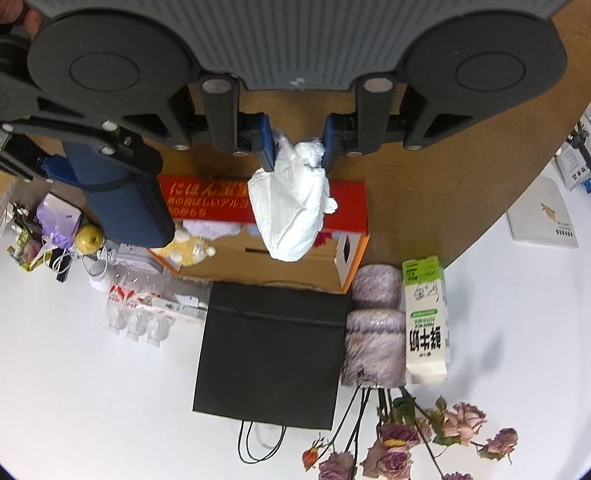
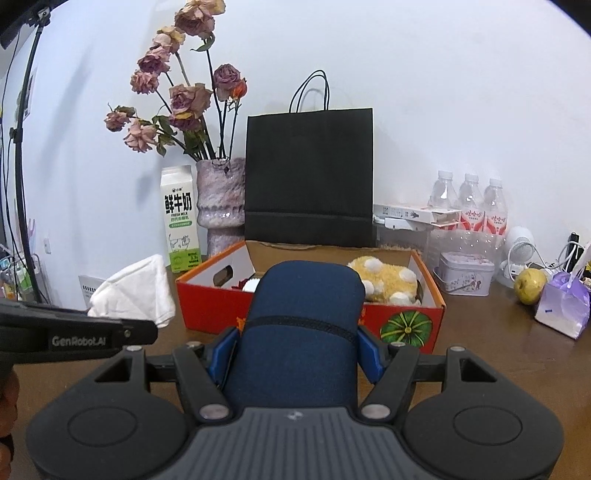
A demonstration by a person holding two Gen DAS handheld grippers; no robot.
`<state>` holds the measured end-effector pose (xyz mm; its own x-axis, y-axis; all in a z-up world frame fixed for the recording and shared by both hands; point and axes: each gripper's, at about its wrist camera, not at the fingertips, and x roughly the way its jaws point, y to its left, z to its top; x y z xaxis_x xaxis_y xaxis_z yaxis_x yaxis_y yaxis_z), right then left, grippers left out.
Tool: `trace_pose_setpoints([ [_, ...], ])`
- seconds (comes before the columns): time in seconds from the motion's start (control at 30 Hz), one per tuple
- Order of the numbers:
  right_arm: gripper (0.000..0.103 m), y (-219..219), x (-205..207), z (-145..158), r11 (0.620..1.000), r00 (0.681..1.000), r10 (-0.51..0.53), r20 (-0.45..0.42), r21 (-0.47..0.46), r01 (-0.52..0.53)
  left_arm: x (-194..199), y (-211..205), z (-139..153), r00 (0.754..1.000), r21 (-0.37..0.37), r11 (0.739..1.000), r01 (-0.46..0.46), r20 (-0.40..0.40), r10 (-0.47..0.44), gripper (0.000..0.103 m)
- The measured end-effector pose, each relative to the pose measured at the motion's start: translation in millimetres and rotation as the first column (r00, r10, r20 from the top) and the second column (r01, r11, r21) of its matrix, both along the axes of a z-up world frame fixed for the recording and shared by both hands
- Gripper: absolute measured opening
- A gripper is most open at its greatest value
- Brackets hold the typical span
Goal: Organize objects
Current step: 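Carry the tissue and navy pouch with both tools over the box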
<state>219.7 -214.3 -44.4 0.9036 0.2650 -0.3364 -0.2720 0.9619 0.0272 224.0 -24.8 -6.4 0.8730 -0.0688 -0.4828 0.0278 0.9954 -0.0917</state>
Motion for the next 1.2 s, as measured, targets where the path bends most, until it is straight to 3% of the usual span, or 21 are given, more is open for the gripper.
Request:
trace_pose_setpoints([
  [1.2,0.066,8.5,115.9,8.3,0.999,0.999,-0.009,0.032,0.032,0.008,114.0,-7.0,11.3,0.998,-0.034,0.999,-0.04,0.036,0.041,0.026],
])
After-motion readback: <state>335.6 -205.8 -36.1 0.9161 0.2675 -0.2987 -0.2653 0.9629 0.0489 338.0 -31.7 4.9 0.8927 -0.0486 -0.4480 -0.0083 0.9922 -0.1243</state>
